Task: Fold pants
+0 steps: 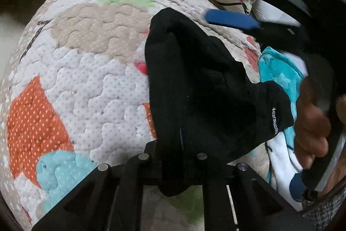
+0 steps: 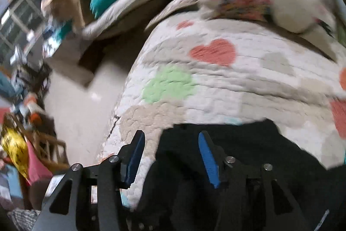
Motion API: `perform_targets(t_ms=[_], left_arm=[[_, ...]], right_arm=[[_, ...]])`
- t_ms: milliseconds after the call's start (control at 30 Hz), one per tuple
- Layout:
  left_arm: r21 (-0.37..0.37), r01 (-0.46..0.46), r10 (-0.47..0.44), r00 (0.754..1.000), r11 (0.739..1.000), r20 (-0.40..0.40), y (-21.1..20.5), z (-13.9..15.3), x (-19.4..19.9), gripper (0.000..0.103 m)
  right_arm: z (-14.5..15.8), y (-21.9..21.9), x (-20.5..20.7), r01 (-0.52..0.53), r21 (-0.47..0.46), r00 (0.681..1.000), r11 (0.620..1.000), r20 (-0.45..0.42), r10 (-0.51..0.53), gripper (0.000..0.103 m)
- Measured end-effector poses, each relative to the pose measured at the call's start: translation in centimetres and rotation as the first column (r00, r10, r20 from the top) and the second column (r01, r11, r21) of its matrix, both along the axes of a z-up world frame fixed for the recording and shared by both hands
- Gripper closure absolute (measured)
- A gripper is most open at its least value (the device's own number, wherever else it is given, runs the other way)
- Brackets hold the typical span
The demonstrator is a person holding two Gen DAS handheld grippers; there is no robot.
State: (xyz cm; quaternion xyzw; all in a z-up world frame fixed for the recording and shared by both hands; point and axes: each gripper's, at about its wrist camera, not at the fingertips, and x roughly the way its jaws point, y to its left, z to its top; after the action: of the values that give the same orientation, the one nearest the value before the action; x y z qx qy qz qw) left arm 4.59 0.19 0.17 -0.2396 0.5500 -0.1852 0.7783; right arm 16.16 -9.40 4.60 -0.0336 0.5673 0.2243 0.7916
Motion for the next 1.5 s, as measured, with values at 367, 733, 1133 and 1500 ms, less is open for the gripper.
perform_targets(t_ms=[367,733,1133,1500], left_arm=[[-0.017,-0.061,0.06,0.997,0.998,-0.048,3.7,0.0,-1.0,0.092],[0.028,-0.261,0.263,0.956,0.965,-0.128,13.2,-0.2,-3.4,0.082],[-0.012,-0.368,0.366,0.927,0.93,-0.076,16.6,2.5,-4.6,0.081],[0.079,-0.313,0.317,0.948,0.946,-0.034,11.9,2.0,-1.6,0.077]], right_arm=[[-5.2,4.5,0.9,-0.089,-0.255,0.995,0.963,-0.074,0.072,0.091],[-6.0,13.2,0.3,-0.171,-0.135,0.981,0.976,-0.117,0.156,0.072],[2.2,2.7,0.5,0.086,-0.089,0.989,0.992,0.126,-0.075,0.043],[-3.5,-2.1,-8.6,0.163,0.011,0.986,0.987,0.017,-0.163,0.042]])
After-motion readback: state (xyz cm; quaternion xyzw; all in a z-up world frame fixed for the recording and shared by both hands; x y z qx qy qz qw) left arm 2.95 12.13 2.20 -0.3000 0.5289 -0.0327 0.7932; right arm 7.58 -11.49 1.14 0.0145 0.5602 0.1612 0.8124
